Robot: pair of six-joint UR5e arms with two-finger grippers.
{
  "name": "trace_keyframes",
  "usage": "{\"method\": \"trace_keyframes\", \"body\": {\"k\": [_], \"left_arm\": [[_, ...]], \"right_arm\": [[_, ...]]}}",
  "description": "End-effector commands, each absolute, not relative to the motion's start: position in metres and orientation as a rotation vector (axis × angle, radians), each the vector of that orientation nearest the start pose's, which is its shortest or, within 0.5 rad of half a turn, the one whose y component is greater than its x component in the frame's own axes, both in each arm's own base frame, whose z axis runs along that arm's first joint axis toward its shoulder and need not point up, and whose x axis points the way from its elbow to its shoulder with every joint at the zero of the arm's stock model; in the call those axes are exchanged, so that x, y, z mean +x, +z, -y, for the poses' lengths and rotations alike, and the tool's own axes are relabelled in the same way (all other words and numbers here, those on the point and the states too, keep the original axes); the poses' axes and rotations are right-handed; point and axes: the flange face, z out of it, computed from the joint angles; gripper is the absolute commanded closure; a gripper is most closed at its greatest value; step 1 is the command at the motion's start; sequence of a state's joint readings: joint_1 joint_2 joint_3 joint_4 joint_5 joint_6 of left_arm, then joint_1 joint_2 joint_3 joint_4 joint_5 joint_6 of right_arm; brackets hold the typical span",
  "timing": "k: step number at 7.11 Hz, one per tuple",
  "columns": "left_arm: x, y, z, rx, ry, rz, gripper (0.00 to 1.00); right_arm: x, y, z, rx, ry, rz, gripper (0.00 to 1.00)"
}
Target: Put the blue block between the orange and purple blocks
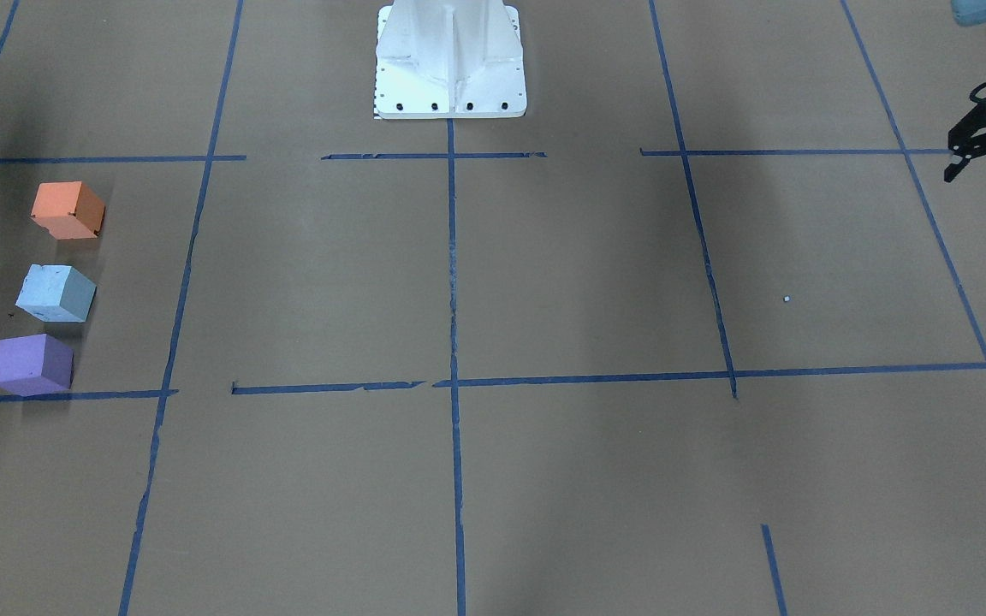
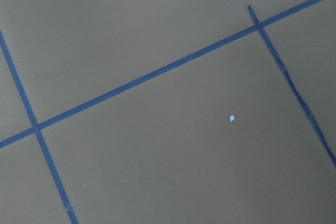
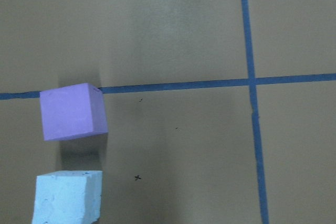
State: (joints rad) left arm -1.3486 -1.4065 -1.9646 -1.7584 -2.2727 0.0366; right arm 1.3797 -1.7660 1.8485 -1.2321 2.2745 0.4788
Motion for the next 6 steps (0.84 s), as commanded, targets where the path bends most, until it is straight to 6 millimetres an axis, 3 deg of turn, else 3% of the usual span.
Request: {"method": "trace_keyframes", "body": {"k": [1, 4, 5, 6], "left_arm": [[-0.010, 0.547, 0.438, 0.249, 0.324, -0.793, 0.00], [-0.022, 0.567, 0.423, 0.122, 0.230, -0.836, 0.00], [-0.025, 0.598, 0.424, 0.073, 0.208, -0.835, 0.00], [-0.055, 0.622, 0.427, 0.069, 0.129, -0.833, 0.00]], "right_arm": [[0.029, 0.602, 0.431, 0.128, 0.081, 0.792, 0.00], [0.049, 0.616, 0.428, 0.085, 0.017, 0.766, 0.00], [0.049, 0.629, 0.423, 0.061, 0.027, 0.762, 0.00], [0.050, 0.625, 0.423, 0.071, 0.024, 0.769, 0.00]]}}
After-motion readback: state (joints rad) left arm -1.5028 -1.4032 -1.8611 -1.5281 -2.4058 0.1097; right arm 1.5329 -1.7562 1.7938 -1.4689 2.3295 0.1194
